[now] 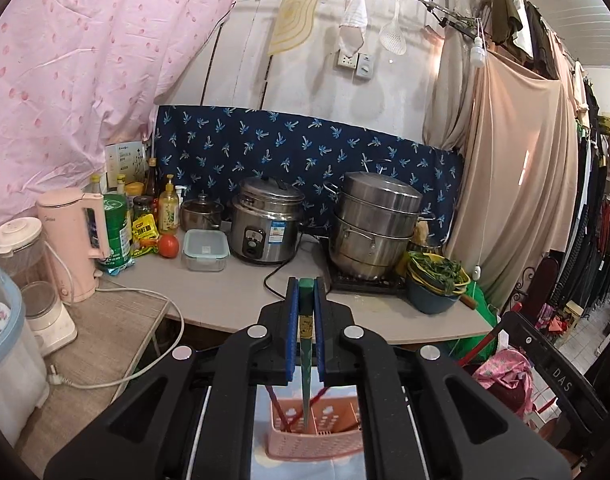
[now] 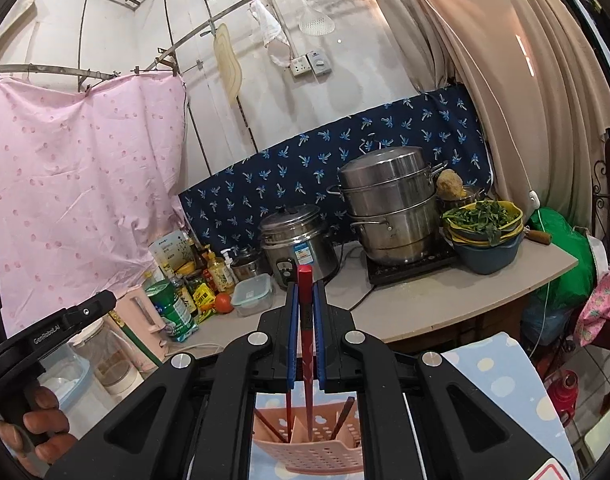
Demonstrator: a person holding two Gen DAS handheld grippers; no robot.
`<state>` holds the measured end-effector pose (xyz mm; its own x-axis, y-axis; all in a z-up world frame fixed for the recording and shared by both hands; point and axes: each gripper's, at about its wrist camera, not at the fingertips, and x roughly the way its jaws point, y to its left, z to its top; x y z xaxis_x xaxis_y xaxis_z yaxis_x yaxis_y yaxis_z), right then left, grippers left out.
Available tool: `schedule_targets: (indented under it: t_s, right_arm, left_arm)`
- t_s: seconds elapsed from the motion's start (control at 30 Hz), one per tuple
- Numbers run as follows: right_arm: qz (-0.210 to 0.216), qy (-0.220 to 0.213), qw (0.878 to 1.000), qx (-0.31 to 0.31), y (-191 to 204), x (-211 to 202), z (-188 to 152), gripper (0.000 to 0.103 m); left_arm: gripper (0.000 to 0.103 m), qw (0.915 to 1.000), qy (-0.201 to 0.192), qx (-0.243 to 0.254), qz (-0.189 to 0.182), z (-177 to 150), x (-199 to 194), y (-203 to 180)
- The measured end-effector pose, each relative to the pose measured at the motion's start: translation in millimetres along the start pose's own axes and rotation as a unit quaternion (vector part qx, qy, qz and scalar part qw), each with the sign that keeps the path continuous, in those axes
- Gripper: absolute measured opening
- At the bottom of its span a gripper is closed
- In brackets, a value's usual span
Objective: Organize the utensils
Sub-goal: 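Lift the green and red chopsticks with both tools toward the holder, then open both tools to drop the chopsticks into the pink holder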
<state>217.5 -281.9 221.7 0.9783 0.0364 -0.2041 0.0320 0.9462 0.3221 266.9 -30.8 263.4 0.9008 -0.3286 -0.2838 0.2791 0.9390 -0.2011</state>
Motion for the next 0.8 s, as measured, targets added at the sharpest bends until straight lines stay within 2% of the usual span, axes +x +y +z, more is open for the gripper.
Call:
schedule_targets:
  t_s: [0.27, 0.5, 0.57, 0.67, 0.77, 0.8]
  right_arm:
    - [-0.011, 0.043, 0.999, 0.011, -17.2, 55.2, -22.1, 0.007]
    - [-0.017, 0.083, 0.996, 0.007, -24.1, 79.3, -46.8, 0.008]
    - [-0.017, 0.088, 0.996, 0.007, -24.4, 80.4, -50.2, 0.014]
    - [-0.019, 0.088, 0.996, 0.006, -24.6, 76.6, -52.8, 0.023]
    - [-0.018, 0.09, 0.996, 0.007, -23.0, 71.2, -53.6, 0.025]
    - [-0.017, 0.09, 0.996, 0.006, -22.4, 68.6, -53.6, 0.025]
  left_arm:
    - [0.007, 0.9991, 0.041, 0.004, 0.006, -27.5, 54.2, 5.8]
    - [0.007, 0.9976, 0.068, 0.0, 0.007, -49.3, 73.3, 10.0]
    - [0.007, 0.9976, 0.068, -0.007, 0.009, -52.9, 73.1, 12.5]
    - [0.013, 0.9972, 0.074, -0.009, 0.012, -56.3, 71.9, 15.3]
    - [0.02, 0.9969, 0.077, -0.013, 0.015, -57.7, 68.8, 18.3]
    - [0.026, 0.9967, 0.078, -0.015, 0.016, -57.8, 66.6, 19.0]
